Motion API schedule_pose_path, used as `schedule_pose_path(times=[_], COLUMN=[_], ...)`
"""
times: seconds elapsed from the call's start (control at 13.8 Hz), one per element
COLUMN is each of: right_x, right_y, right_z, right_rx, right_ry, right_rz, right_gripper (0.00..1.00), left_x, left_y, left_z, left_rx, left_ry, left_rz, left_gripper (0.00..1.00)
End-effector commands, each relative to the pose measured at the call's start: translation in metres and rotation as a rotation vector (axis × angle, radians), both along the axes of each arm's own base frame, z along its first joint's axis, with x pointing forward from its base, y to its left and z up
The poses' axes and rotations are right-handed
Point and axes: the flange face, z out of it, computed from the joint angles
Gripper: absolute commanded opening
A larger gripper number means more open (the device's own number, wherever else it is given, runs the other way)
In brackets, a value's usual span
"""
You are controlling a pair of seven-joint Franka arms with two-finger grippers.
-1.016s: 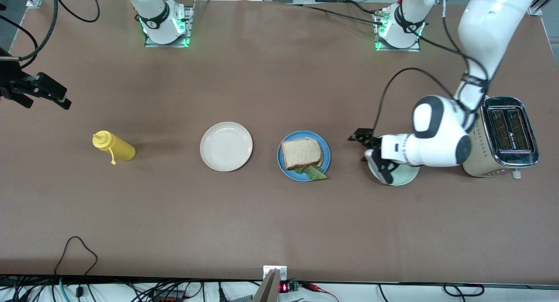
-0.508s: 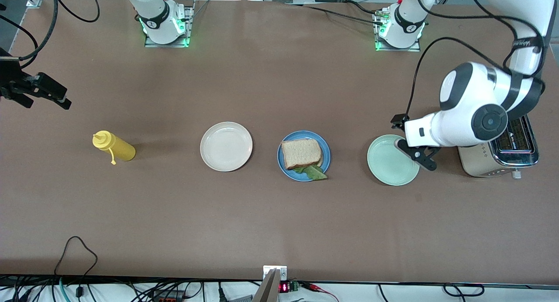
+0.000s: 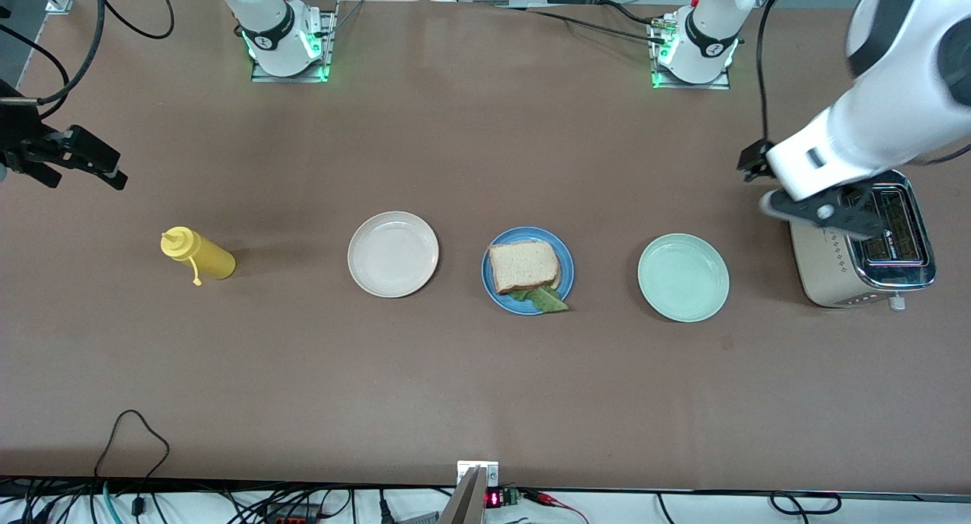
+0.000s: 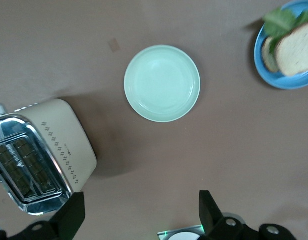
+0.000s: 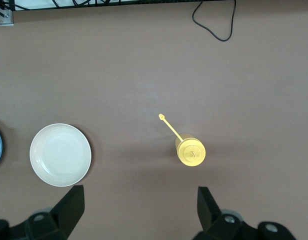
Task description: Make sandwich in blue plate with both arms
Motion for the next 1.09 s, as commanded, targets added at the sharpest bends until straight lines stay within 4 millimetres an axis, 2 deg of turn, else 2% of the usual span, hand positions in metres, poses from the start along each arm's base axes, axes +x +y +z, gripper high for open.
schedule_pose_path(times=[0.0, 0.07, 0.22, 0.44, 0.58, 0.8, 1.02], right_x=[-0.002, -0.002, -0.002, -0.002, -0.001, -0.001, -0.001], right_y=[0.006, 0.005, 0.005, 0.005, 0.003, 0.003, 0.004], right_z=[0.003, 0.003, 0.003, 0.003, 0.002, 0.003, 0.003], right_rx=[0.016, 0.016, 0.016, 0.016, 0.017, 0.017, 0.018], right_ry=[-0.009, -0.009, -0.009, -0.009, -0.009, -0.012, -0.012], right_rz=[0.019, 0.018, 0.018, 0.018, 0.015, 0.015, 0.013], right_gripper=[1.0, 1.0, 1.0, 1.0, 1.0, 1.0, 1.0], left_x=[-0.027, -0.031, -0.042, -0.051, -0.052, -0.052, -0.048], left_y=[0.018, 0.033, 0.041, 0.05, 0.053, 0.055, 0.053], left_z=[0.034, 0.038, 0.052, 0.028, 0.028, 0.026, 0.023], left_rx=[-0.088, -0.113, -0.123, -0.107, -0.102, -0.092, -0.089], left_ry=[-0.052, -0.088, -0.209, -0.174, -0.169, -0.16, -0.143], left_rz=[0.152, 0.248, 0.282, 0.294, 0.297, 0.188, 0.182], left_gripper=[1.0, 1.0, 1.0, 1.0, 1.0, 1.0, 1.0])
